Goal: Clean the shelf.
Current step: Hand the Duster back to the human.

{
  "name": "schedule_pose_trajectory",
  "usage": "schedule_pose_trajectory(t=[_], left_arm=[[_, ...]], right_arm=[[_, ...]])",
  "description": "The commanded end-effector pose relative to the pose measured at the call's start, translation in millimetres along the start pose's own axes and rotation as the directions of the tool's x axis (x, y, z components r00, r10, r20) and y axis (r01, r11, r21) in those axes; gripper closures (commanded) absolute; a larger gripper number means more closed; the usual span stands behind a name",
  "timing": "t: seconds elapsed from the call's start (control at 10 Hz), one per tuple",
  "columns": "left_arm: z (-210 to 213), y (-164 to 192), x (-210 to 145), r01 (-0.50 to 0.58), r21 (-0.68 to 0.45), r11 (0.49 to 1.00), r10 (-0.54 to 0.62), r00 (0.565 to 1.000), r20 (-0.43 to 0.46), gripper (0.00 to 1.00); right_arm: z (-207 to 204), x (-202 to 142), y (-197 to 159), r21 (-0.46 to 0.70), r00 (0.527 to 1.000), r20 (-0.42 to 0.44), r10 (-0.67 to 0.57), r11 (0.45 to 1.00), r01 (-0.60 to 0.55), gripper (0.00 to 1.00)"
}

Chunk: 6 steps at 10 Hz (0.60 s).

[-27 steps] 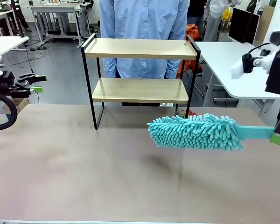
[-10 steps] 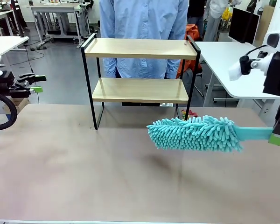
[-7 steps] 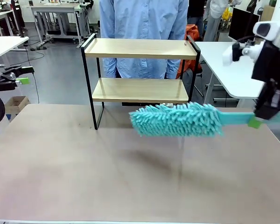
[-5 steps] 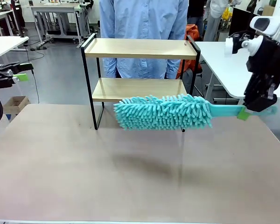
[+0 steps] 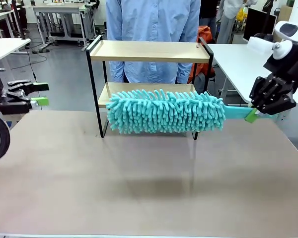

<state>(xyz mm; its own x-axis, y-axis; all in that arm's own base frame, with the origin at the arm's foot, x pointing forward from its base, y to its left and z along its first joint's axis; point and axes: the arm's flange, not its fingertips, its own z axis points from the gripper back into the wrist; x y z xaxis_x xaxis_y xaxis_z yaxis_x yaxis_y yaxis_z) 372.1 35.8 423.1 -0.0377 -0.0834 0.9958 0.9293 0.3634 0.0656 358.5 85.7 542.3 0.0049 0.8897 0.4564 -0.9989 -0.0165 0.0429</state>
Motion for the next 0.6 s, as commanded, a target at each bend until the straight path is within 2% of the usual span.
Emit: schedule_pose_trajectory(t=[0.0,0.2,0.3,0.4,0.5], left_arm=[[-11,-33,22,-0.020,-0.036,0.999,0.019,1.000,-0.024,0.00],[-17,-52,29,-0.033,-0.060,0.998,0.029,0.998,-0.058,0.00],[-24,-52,26,-0.049,-0.108,0.993,0.039,0.995,-0.091,0.00],[-19,-16,31,-0.011,-0.046,0.999,0.010,0.999,-0.034,0.00],[-19,-16,31,-0.011,-0.046,0.999,0.010,0.999,-0.034,0.00]], right_arm=[[1,-14,-20,-0.012,0.998,0.023,0.061,0.998,-0.060,0.87],[-5,-29,-27,-0.073,0.999,-0.008,0.053,0.996,-0.053,0.87],[-6,-30,-26,-0.048,0.999,-0.015,0.034,0.998,-0.035,0.87],[-3,-30,-23,-0.028,0.999,-0.020,0.039,0.999,-0.039,0.87],[-3,-30,-23,-0.028,0.999,-0.020,0.039,0.999,-0.039,0.87]])
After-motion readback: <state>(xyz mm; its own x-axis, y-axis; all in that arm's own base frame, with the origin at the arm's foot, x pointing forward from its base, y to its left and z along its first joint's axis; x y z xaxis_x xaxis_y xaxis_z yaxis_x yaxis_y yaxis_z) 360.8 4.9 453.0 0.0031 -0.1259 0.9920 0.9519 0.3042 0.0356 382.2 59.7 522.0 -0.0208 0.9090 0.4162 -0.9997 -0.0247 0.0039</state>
